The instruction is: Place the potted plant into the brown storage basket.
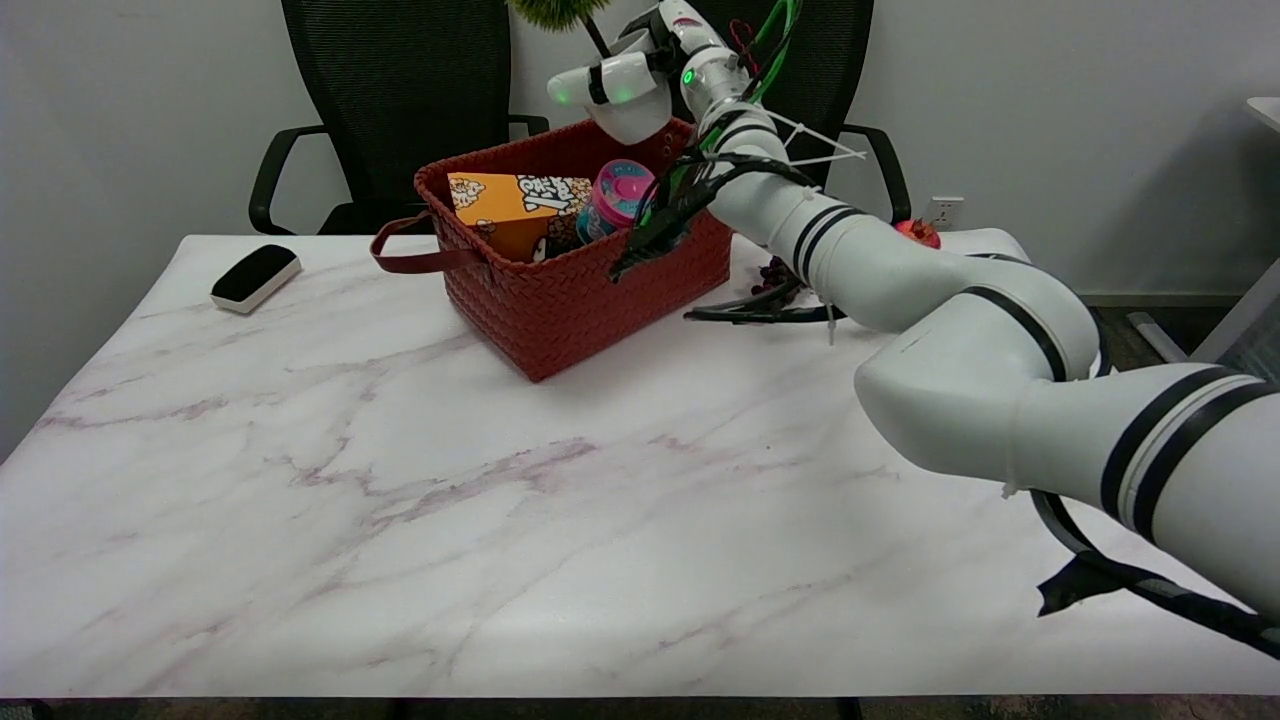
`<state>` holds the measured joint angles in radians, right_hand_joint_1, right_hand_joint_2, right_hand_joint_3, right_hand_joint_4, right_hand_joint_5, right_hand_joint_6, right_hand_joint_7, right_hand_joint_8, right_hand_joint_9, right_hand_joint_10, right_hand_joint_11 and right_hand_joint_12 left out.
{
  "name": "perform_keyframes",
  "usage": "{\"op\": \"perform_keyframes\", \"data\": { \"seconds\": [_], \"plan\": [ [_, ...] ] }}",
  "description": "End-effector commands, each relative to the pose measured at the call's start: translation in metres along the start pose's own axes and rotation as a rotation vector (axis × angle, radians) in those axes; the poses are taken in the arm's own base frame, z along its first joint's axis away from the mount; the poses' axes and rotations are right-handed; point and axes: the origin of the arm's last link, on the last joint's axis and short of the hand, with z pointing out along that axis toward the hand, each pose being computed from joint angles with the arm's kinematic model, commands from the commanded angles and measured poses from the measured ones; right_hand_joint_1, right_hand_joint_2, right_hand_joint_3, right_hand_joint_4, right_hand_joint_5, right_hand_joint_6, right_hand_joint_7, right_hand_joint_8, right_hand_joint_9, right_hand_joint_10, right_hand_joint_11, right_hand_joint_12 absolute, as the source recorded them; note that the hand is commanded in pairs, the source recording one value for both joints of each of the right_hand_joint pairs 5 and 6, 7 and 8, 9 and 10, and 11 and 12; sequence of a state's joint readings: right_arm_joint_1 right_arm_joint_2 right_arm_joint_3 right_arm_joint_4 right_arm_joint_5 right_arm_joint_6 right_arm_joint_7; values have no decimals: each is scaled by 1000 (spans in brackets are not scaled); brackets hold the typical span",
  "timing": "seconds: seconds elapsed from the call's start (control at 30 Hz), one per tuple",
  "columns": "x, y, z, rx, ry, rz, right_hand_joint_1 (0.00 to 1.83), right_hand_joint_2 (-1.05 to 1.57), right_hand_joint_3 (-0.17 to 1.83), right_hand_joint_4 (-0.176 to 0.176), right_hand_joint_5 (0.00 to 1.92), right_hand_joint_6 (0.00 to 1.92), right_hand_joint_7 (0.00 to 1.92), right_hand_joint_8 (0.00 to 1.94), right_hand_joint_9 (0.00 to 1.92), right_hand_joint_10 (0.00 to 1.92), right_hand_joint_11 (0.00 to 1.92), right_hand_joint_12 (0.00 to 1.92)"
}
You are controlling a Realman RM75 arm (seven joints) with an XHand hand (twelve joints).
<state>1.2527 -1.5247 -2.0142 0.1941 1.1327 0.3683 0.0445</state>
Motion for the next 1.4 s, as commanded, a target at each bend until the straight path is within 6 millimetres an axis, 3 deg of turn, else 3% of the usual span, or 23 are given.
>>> {"op": "perform_keyframes", "data": {
  "seconds": [0.03, 0.43, 0.87, 1.17, 1.4],
  "plan": [
    [-6, 23, -3, -61, -14, 11, 1131, 570, 488, 0, 867, 867, 1725, 1725, 1466, 1466, 1920, 1920],
    [-4, 20, -3, -54, -8, 13, 1129, 603, 461, 0, 877, 877, 1737, 1737, 1477, 1477, 1920, 1920],
    [-4, 18, -3, -43, -7, 13, 1165, 305, 685, 0, 685, 685, 1591, 1591, 1347, 1347, 1917, 1917],
    [-3, 16, -3, -29, -9, 12, 1157, -27, 938, 0, 515, 515, 1359, 1359, 1073, 1073, 1671, 1671],
    [-4, 16, -3, -27, -11, 11, 1185, -125, 900, 0, 294, 294, 1251, 1251, 952, 952, 1565, 1565]
  ]
}}
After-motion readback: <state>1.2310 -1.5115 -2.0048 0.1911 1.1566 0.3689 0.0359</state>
